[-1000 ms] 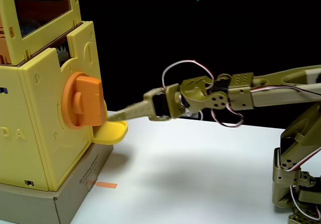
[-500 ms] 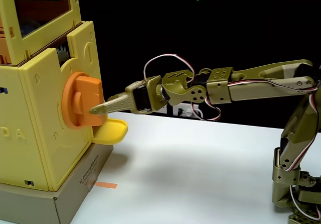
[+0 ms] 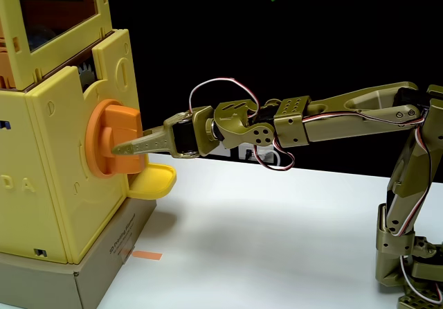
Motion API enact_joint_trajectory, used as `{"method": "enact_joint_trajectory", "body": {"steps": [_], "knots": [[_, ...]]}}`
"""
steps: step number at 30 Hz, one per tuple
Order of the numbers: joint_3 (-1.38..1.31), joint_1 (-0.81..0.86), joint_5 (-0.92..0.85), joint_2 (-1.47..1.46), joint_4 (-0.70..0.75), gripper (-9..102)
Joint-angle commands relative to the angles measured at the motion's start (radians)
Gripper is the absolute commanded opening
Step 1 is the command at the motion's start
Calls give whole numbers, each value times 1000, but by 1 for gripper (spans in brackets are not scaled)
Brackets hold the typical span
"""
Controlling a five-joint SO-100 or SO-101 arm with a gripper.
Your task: Turn the button of vending machine.
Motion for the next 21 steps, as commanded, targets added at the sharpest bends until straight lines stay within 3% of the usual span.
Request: {"method": "enact_joint_trajectory", "body": {"steps": [1, 12, 19, 21], "knots": [[-54, -11, -9, 0, -32, 35], [-49, -25, -32, -12, -48, 20], [-37, -40, -44, -9, -48, 1], [-32, -41, -46, -6, -46, 0]]}}
